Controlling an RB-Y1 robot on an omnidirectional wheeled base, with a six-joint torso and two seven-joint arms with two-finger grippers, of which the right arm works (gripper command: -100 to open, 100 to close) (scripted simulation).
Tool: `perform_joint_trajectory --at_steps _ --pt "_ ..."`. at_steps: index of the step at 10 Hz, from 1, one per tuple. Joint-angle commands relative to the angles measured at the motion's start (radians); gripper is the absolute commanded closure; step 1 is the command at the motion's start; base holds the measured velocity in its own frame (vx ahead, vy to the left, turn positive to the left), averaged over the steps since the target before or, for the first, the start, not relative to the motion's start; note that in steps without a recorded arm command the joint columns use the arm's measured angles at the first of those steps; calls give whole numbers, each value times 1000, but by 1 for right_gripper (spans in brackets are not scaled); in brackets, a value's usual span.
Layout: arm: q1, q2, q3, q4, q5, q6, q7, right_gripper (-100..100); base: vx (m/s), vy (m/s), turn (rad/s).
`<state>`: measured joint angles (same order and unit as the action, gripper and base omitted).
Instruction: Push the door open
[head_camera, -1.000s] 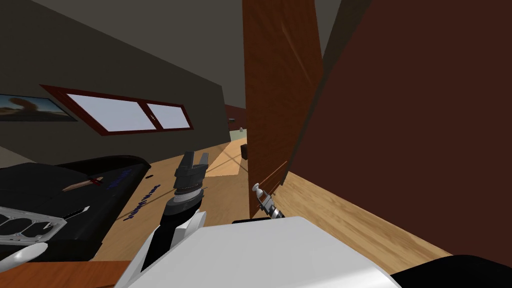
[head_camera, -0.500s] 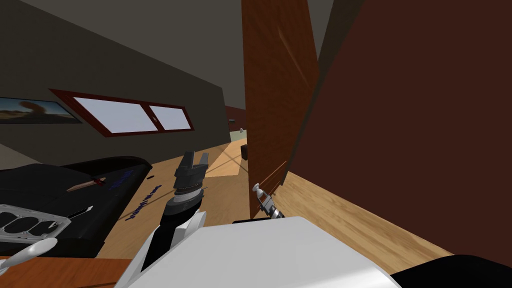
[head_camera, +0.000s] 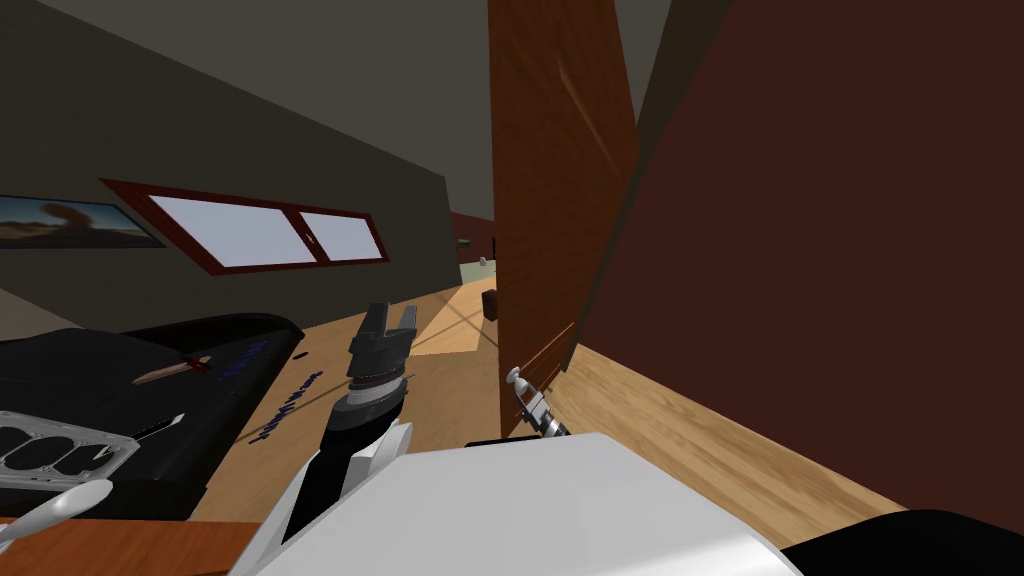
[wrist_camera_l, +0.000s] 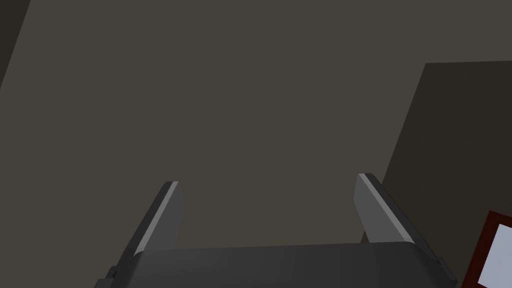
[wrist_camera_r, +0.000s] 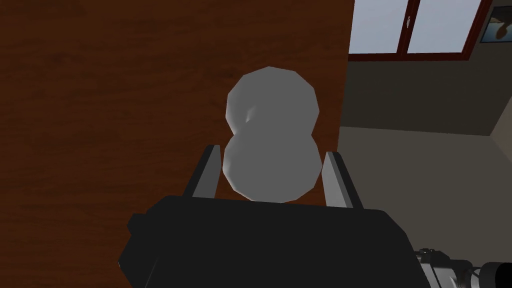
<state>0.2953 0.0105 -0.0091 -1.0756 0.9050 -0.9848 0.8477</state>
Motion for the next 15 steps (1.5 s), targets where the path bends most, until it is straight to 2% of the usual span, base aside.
perform_joint_trajectory --at_steps 1,2,15 --pt "-4 -5 -2 -2 -13 2 -50 100 26 37 7" --pt "-4 -5 -2 -2 -13 2 -57 100 15 25 1" --pt "-15 -42 1 13 -97 17 -393 100 24 32 3"
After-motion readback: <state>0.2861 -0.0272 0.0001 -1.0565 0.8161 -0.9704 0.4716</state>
